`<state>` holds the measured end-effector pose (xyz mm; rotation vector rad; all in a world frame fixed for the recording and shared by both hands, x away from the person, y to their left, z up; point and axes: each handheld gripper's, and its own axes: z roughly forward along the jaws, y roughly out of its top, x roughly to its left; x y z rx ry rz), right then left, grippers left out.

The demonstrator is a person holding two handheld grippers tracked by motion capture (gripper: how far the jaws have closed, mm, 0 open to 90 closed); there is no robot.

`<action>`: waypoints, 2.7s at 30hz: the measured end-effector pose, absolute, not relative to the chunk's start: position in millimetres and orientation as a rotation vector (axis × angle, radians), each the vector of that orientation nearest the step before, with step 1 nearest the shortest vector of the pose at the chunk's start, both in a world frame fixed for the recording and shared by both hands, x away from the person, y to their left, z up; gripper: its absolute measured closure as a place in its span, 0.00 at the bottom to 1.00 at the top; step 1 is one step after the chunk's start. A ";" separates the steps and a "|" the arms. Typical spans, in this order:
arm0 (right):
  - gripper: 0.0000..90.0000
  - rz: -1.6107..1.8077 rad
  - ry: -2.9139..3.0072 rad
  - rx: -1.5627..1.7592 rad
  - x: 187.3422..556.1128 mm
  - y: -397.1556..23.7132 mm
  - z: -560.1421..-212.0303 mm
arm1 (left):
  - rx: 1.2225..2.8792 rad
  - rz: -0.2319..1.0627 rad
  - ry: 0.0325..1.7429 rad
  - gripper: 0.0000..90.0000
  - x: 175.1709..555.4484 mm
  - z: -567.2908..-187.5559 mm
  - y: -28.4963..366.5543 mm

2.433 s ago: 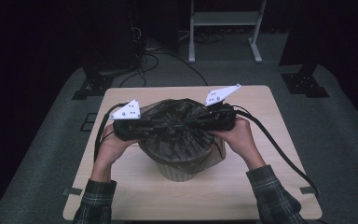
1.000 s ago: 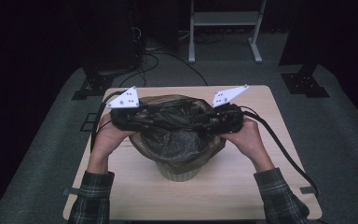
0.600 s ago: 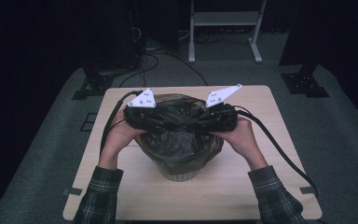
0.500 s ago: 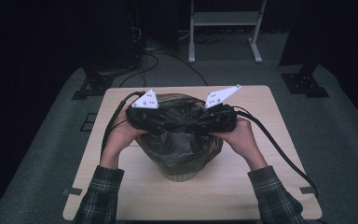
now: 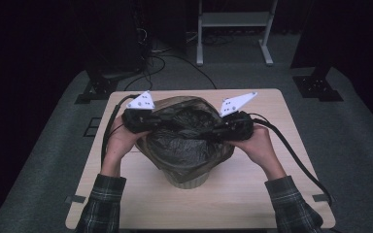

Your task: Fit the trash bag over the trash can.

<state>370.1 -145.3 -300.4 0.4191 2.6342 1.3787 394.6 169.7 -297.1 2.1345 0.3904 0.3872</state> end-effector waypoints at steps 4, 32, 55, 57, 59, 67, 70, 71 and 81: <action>0.99 1.379 2.629 0.456 369.3 -159.8 -302.3 | 2.093 0.403 0.483 1.00 397.5 -299.6 189.7; 0.48 1.550 2.450 0.577 346.2 -215.7 -295.7 | 1.834 0.343 0.534 0.30 353.5 -303.2 246.0; 0.40 1.643 2.301 0.737 340.5 -227.5 -305.0 | 2.043 0.216 0.353 0.74 314.0 -352.0 233.3; 0.40 1.642 2.297 0.747 351.4 -223.5 -301.0 | 2.078 0.214 0.333 0.82 314.1 -354.5 230.6; 0.42 1.643 2.307 0.759 366.6 -216.0 -297.4 | 2.095 0.213 0.326 0.87 314.5 -356.3 229.2; 0.68 1.561 2.410 0.808 407.6 -184.1 -306.2 | 2.073 0.215 0.325 0.98 318.3 -362.4 233.0; 0.90 1.550 2.414 0.826 410.9 -181.0 -310.4 | 2.054 0.202 0.329 0.99 319.7 -365.1 235.8; 0.93 1.544 2.410 0.823 411.0 -181.0 -310.5 | 2.053 0.199 0.331 0.99 320.1 -365.6 236.5; 1.00 1.450 2.321 0.931 425.1 -184.1 -321.3 | 2.084 0.205 0.369 1.00 328.4 -380.7 232.5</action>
